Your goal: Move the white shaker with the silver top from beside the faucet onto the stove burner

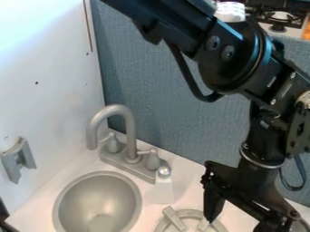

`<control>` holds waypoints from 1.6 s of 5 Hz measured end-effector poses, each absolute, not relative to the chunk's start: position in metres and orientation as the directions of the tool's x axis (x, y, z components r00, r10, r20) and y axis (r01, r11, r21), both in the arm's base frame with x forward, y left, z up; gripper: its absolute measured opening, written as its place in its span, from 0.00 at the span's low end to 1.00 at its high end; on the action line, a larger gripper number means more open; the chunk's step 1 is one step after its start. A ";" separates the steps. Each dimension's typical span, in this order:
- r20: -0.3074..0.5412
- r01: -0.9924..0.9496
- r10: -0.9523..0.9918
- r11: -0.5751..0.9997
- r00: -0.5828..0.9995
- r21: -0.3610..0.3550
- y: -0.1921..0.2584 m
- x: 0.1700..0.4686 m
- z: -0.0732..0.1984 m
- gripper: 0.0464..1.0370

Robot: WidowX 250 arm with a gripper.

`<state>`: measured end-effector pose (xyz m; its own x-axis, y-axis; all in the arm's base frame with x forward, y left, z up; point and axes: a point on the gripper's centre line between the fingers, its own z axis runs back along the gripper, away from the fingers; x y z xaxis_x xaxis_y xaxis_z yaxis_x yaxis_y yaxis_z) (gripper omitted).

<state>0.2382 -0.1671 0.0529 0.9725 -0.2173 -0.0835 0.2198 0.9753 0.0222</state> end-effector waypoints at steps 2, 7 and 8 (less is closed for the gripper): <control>-0.113 0.122 -0.116 0.992 0.987 0.043 -0.133 0.254 0.042 0.96; -0.008 -0.304 0.307 0.945 0.952 0.120 -0.008 0.304 0.010 0.96; 0.004 -0.309 0.311 0.945 0.951 0.108 -0.009 0.319 -0.006 0.96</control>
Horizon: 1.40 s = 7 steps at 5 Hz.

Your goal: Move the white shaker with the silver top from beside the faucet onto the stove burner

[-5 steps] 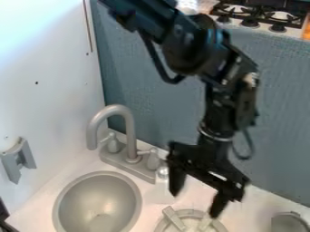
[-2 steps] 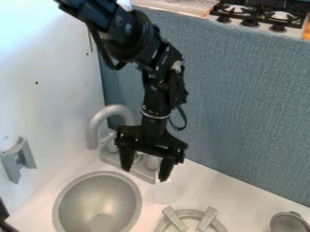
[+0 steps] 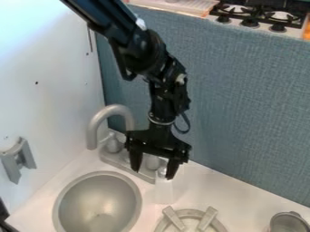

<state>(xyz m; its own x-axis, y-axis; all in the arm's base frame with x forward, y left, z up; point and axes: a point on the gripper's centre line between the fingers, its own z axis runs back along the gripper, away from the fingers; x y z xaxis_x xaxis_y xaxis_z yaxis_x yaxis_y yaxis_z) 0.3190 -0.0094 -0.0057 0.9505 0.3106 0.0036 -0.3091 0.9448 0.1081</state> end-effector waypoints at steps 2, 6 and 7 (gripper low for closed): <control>0.004 -0.334 0.335 0.937 0.942 0.104 -0.012 0.347 -0.024 0.96; -0.065 -0.375 0.382 0.921 0.922 0.104 -0.001 0.364 -0.051 0.62; -0.059 -0.391 0.397 0.916 0.916 0.088 -0.002 0.362 -0.053 0.47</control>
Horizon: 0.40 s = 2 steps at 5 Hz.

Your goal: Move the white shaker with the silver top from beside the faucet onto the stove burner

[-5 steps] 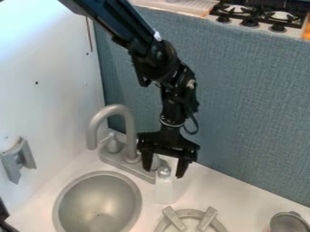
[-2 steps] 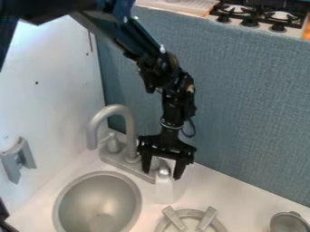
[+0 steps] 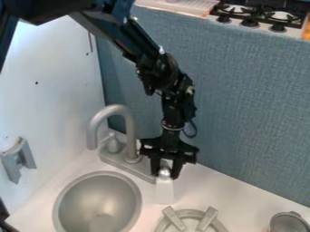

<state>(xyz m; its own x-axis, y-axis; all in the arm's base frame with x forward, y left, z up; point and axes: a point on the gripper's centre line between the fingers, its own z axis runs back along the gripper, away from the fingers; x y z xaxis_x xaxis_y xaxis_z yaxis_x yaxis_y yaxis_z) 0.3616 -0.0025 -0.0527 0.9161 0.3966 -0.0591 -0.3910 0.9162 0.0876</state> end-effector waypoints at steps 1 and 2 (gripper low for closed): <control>-0.059 -0.380 0.384 0.922 0.921 0.071 -0.006 0.345 -0.042 0.47; -0.016 -0.354 0.355 0.934 0.935 0.045 -0.016 0.338 -0.011 0.47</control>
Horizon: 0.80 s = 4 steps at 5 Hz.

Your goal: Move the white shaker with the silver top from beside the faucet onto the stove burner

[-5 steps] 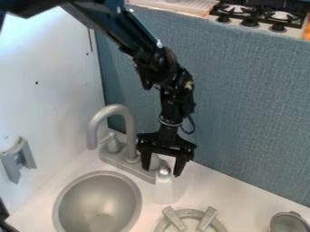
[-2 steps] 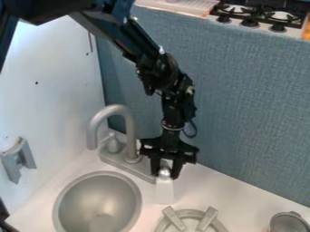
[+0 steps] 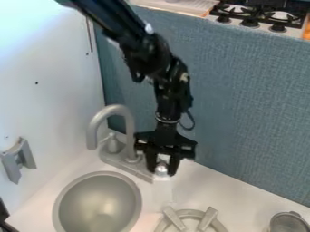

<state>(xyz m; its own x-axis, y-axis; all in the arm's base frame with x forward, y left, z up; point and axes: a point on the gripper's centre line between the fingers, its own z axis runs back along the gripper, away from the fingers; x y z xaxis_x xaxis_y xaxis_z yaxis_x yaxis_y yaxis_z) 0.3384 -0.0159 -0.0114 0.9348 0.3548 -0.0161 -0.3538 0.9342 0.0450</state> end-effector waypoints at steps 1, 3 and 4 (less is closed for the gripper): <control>0.005 -0.295 0.295 0.955 0.955 -0.008 -0.046 0.326 0.003 0.47; -0.040 -0.131 0.128 0.987 0.991 -0.090 -0.104 0.318 0.003 0.47; -0.082 -0.088 0.081 0.993 0.993 -0.080 -0.115 0.314 -0.008 0.47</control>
